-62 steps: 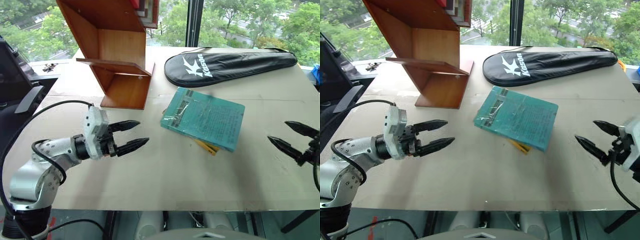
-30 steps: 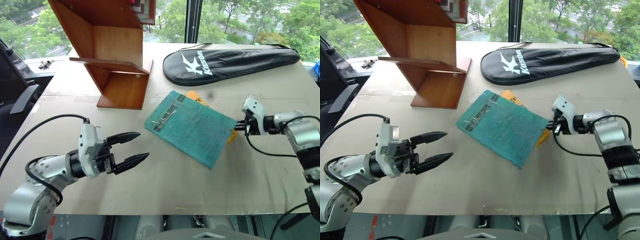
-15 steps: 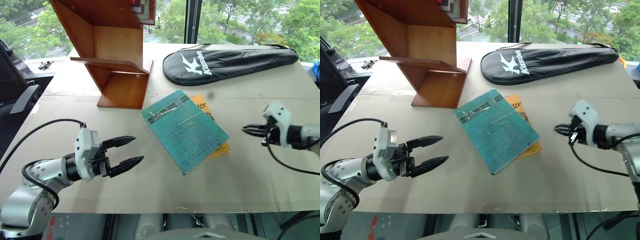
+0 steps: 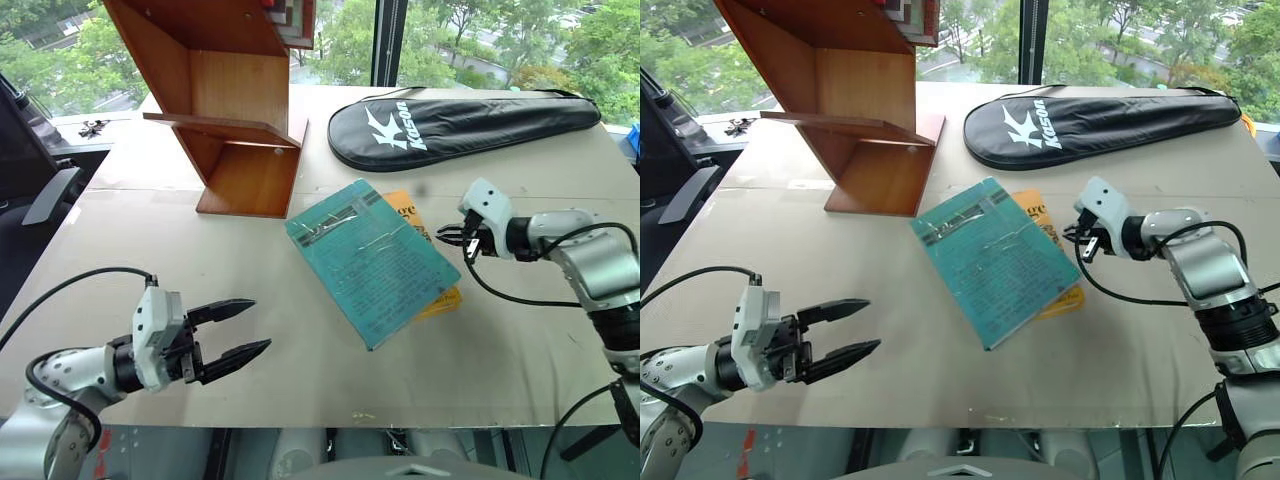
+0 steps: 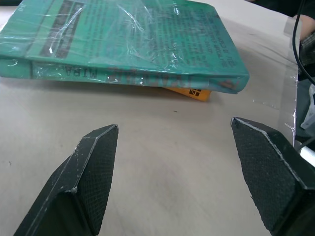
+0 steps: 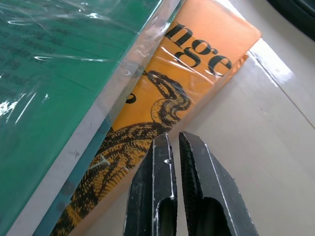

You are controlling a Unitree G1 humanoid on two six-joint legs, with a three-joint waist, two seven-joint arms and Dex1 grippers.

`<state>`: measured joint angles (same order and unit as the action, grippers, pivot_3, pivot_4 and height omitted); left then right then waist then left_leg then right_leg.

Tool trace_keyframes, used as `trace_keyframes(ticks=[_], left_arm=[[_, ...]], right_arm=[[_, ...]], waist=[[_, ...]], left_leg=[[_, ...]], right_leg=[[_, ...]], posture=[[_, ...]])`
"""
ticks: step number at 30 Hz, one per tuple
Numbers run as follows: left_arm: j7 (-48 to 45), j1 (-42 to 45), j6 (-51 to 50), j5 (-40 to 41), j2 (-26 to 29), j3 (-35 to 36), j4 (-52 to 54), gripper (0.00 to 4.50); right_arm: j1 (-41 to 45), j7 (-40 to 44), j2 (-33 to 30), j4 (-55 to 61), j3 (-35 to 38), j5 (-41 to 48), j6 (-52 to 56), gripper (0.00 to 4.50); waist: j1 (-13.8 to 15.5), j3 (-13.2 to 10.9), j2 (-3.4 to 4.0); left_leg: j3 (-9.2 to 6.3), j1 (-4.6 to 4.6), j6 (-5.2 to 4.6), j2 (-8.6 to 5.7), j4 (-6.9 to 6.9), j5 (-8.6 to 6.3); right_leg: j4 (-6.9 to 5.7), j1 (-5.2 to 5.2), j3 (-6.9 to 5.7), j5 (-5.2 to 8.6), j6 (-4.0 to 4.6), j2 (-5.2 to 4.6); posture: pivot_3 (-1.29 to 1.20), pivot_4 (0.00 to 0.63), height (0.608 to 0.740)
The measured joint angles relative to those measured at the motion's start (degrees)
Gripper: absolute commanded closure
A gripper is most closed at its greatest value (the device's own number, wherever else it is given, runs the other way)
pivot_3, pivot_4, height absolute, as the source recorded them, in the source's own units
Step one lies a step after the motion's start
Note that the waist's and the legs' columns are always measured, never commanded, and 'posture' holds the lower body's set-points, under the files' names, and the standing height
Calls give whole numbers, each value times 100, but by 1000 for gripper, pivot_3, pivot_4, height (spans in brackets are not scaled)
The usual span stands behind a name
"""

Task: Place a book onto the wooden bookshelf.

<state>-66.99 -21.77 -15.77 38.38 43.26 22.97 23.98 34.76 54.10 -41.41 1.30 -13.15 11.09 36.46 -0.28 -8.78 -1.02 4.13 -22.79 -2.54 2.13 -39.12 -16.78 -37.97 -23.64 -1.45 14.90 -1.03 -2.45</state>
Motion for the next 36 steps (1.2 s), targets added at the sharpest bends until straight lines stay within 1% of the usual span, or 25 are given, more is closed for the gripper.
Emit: trace_keyframes(ticks=[4, 12, 16, 18, 19, 20, 22, 23, 24, 26, 27, 28, 29, 30, 32, 33, 34, 36], left_arm=[[64, -73, 29, -4, -43, 83, 1, 732], [91, -87, 47, -23, -51, 112, -1, 732], [141, 18, -5, -63, -48, 100, -63, 732], [287, 79, -173, -55, -45, 88, -104, 732], [373, 111, -333, -11, -41, 83, -120, 732], [386, 103, -380, 4, -40, 93, -133, 732], [505, 138, -706, 147, -13, 106, -179, 732], [574, 124, -912, 273, 2, 149, -208, 732], [632, 72, -1143, 388, 23, 171, -256, 732], [825, 88, -1748, 766, 46, 209, -343, 732], [960, 143, -2095, 1032, 59, 246, -361, 732], [1193, 268, -2613, 1493, 87, 297, -392, 732], [1466, 391, -3153, 2033, 137, 373, -447, 732], [1610, 442, -3400, 2290, 169, 393, -467, 732], [2230, 621, -4155, 3226, 179, 405, -608, 732], [2533, 680, -4379, 3632, 187, 384, -703, 732], [3056, 787, -4690, 4229, 193, 318, -877, 732], [3942, 958, -4953, 5080, 127, 102, -1135, 732]], right_arm=[[0, 188, 178, 176, -13, 117, -20, 4385], [-97, 153, 354, 671, -9, 274, 247, 4385], [-415, 56, 346, 885, 80, 313, 185, 4385], [-766, 27, 206, 959, 284, 303, -91, 4385], [-1065, 110, 88, 956, 531, 323, -561, 4013], [-1153, 146, 56, 956, 625, 330, -718, 3859], [-1752, 402, 37, 1089, 1316, 728, -1241, 3169], [-2168, 631, 9, 1248, 1730, 1056, -1414, 2693], [-2561, 873, -27, 1415, 2149, 1398, -1502, 2425], [-3134, 1258, -159, 1729, 2810, 1934, -1665, 1430], [-3258, 1369, -235, 1884, 3043, 2119, -1694, 1064], [-3333, 1458, -329, 2089, 3297, 2337, -1713, 410], [-3352, 1508, -392, 2252, 3490, 2497, -1745, 52], [-3364, 1523, -412, 2307, 3558, 2568, -1767, 52], [-3410, 1536, -466, 2425, 3680, 2738, -1780, 52], [-3444, 1534, -491, 2477, 3704, 2781, -1779, 52], [-3471, 1535, -531, 2539, 3723, 2844, -1779, 52], [-3518, 1534, -568, 2661, 3743, 2936, -1775, 52]], waist=[[-29, 0, 0], [-35, 0, 0], [-17, 0, 0], [-8, 1, -1], [4, 1, -1], [2, 1, -2], [24, 1, -4], [44, 2, -4], [57, 1, -3], [53, 0, 0], [27, 0, 0], [-1, 0, -1], [-34, 1, -2], [-48, 1, -4], [-48, -2, -1], [-45, -2, -1], [-35, -3, 0], [-23, -2, 0]], left_leg=[[-7, 2, 1, 5, 1, 0], [-7, 3, 0, 4, 1, 0], [-7, 2, 0, 3, 1, 0], [-7, 2, 0, 1, 0, 0], [-7, 1, -1, 0, 0, 0], [-7, 1, -1, 0, 0, -1], [-14, 0, -1, 1, 0, -1], [-15, 3, -2, 3, 1, -1], [-15, 3, -2, 3, 2, -1], [-15, 8, -8, 6, 3, -5], [-16, 15, -12, 8, 2, -7], [-17, 23, -18, 9, 1, -10], [-18, 38, -17, 11, 1, -10], [-19, 52, -17, 11, 1, -9], [-20, 104, -18, 11, 3, -11], [-20, 104, -18, 11, 3, -11], [-21, 104, -18, 10, 3, -10], [-23, 102, -16, 8, 2, -10]], right_leg=[[-5, 0, -7, 0, 0, 4], [-5, 2, -8, 0, 0, 1], [-5, 3, -10, 0, 0, -1], [-4, 5, -9, 0, 0, -3], [-1, 5, -10, 0, 0, -3], [-1, 6, -10, 0, -1, -3], [-1, 7, -16, 0, -2, -2], [0, 12, -19, 1, -4, -1], [-2, 12, -18, 3, -6, -1], [-8, 12, -17, 3, -6, -1], [-11, 16, -16, 2, -6, -2], [-14, 22, -17, 2, -6, -2], [-14, 33, -17, 2, -5, -1], [-15, 46, -16, 2, -5, -1], [-13, 97, -17, 4, -3, -7], [-13, 98, -17, 4, -3, -7], [-15, 98, -17, 4, -3, -11], [-15, 98, -18, 3, -3, -16]], posture=[[0, 150, 740], [0, 150, 740], [0, 150, 740], [0, 150, 740], [0, 150, 740], [0, 150, 740], [0, 150, 740], [0, 150, 740], [0, 150, 740], [0, 150, 740], [0, 150, 740], [0, 150, 740], [0, 150, 740], [0, 150, 740], [0, 150, 740], [0, 150, 740], [0, 150, 740], [0, 150, 740]])
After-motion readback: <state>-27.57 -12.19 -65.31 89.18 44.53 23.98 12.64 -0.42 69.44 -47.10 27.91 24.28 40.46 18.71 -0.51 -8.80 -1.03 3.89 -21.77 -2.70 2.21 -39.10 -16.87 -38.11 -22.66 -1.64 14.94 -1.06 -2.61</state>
